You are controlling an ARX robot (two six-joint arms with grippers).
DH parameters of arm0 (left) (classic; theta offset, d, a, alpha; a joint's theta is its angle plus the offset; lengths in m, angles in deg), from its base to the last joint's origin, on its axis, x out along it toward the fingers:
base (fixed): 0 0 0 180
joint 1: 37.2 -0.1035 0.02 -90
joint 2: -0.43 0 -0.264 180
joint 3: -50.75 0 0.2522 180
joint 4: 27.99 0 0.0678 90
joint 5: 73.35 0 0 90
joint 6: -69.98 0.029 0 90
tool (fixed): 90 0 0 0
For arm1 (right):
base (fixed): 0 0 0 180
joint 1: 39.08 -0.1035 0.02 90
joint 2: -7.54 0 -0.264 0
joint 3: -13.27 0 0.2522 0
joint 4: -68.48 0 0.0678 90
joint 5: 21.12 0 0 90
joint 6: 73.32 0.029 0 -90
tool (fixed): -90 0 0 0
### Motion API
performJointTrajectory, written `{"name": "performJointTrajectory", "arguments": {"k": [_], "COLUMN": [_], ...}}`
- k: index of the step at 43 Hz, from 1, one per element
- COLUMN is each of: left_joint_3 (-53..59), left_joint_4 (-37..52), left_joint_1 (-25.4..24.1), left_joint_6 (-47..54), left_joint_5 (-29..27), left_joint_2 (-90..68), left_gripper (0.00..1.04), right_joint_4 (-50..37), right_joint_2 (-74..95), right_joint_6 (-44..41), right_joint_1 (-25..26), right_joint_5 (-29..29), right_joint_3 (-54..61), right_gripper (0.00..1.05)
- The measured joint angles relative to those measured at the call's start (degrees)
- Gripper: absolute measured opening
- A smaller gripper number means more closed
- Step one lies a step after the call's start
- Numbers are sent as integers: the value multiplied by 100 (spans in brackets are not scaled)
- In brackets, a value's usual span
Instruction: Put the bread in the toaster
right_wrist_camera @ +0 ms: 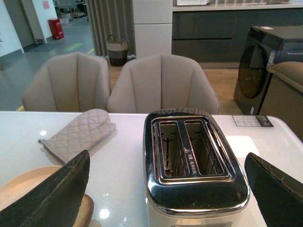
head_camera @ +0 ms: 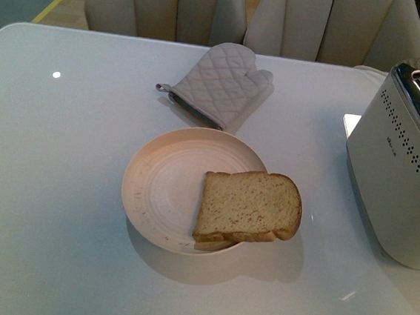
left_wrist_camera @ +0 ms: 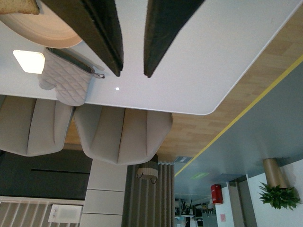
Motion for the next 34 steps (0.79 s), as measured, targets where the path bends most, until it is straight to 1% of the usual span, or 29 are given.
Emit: {"name": "performJointTrajectory", "arguments": {"k": [4, 7, 9, 12, 14, 15, 18, 21, 29, 34], "left_joint_3": [0, 0, 0, 0, 0, 0, 0, 0, 0, 0], "left_joint_4": [0, 0, 0, -2, -2, -2, -4, -4, -4, -4], "left_joint_1": [0, 0, 0, 0, 0, 0, 0, 0, 0, 0], "left_joint_6": [0, 0, 0, 0, 0, 0, 7, 13, 15, 15], "left_joint_5": [0, 0, 0, -15, 4, 0, -2, -2, 0, 0], "left_joint_2": [0, 0, 0, 0, 7, 7, 7, 7, 9, 9], "left_gripper": [36, 52, 60, 76, 85, 88, 99, 97, 98, 98], "right_joint_4": [0, 0, 42, 1602, 2037, 2055, 1827, 1491, 442, -85], "right_joint_2": [0, 0, 28, 1014, 1624, 1808, 2430, 2986, 5104, 6111], "right_joint_6": [0, 0, 4, 411, 581, 638, 863, 1106, 1910, 2218], "right_joint_1": [0, 0, -20, -614, -896, -994, -1294, -1462, -1845, -1976], "right_joint_5": [0, 0, -76, -1650, -2096, -2208, -2262, -2074, -1248, -968], "right_joint_3": [0, 0, -13, -636, -822, -839, -940, -1154, -2024, -2326], "right_gripper": [96, 96, 96, 96, 96, 96, 96, 96, 96, 96]}}
